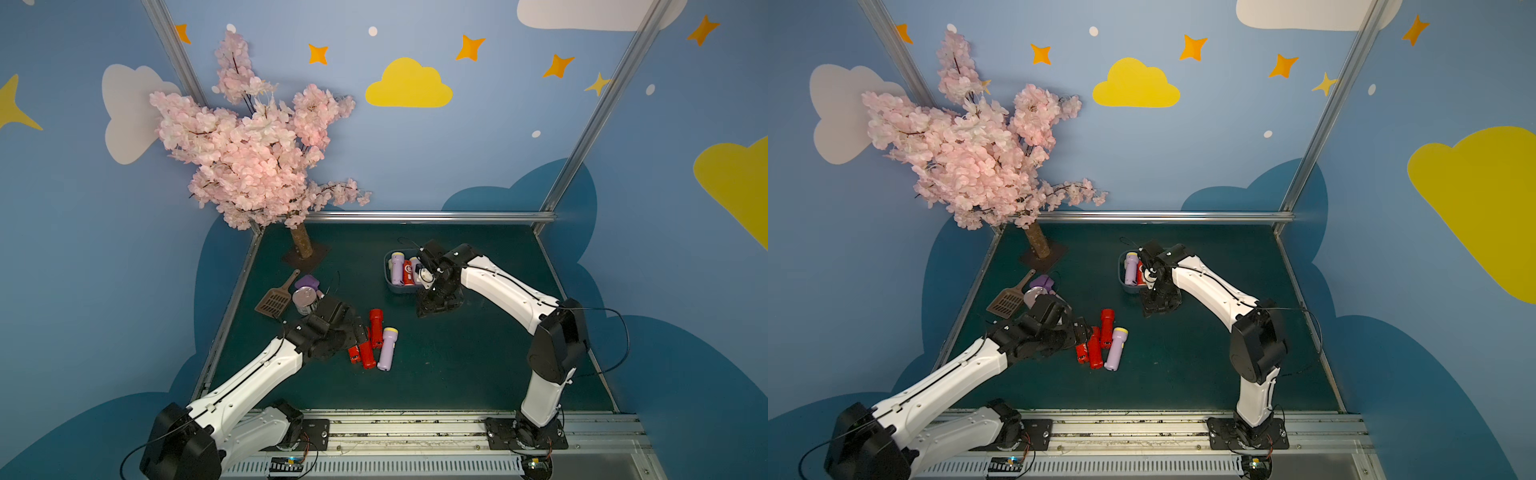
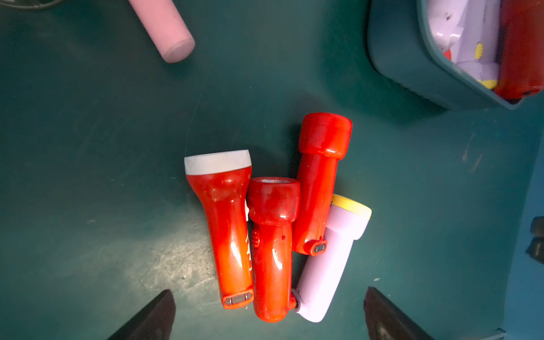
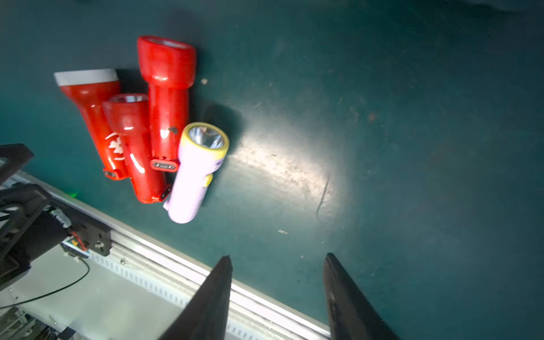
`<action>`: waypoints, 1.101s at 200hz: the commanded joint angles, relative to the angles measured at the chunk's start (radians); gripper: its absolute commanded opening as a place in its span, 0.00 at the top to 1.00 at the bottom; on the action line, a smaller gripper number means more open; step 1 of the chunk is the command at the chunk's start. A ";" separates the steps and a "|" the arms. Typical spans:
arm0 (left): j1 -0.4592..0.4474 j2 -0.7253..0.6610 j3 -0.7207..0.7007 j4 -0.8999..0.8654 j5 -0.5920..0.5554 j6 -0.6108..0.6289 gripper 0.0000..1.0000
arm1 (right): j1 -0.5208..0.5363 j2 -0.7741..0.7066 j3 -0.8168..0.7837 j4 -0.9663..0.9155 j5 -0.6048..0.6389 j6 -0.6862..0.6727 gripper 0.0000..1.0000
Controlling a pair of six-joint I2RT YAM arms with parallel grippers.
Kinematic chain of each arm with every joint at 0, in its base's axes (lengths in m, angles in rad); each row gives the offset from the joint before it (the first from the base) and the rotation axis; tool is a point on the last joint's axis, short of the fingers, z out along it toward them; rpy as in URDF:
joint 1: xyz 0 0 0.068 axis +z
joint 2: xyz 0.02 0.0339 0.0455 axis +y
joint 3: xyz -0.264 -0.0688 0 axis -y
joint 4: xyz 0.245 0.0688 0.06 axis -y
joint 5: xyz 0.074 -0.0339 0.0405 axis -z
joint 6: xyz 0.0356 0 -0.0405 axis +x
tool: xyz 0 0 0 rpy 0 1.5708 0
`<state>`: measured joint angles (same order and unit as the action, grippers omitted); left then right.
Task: Put the flashlights into the storage boxes
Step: Pick up the flashlight from the center of the board.
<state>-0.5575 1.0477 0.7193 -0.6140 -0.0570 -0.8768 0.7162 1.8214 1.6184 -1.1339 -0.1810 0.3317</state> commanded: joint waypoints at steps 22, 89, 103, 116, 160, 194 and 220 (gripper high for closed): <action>-0.007 -0.102 0.048 -0.168 -0.133 -0.007 0.01 | 0.083 -0.030 -0.098 0.088 -0.084 0.067 0.48; -0.002 -0.249 0.170 -0.407 -0.226 0.036 0.01 | 0.208 0.016 -0.217 0.303 -0.146 0.194 0.45; -0.001 -0.267 0.178 -0.429 -0.226 0.031 0.01 | 0.223 0.019 -0.230 0.325 -0.153 0.210 0.45; -0.001 -0.279 0.183 -0.441 -0.229 0.031 0.01 | 0.240 0.025 -0.233 0.334 -0.150 0.216 0.45; -0.001 -0.292 0.217 -0.473 -0.220 0.055 0.01 | 0.281 0.074 -0.235 0.351 -0.145 0.247 0.46; -0.001 -0.329 0.218 -0.445 -0.167 0.105 0.01 | 0.286 0.098 -0.259 0.386 -0.153 0.283 0.46; -0.001 -0.370 0.218 -0.406 -0.139 0.142 0.01 | 0.290 0.112 -0.266 0.413 -0.151 0.303 0.47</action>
<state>-0.5621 0.7132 0.9199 -1.0466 -0.2333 -0.7918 0.9997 1.9102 1.3663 -0.7532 -0.3279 0.6010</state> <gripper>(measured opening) 0.994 0.533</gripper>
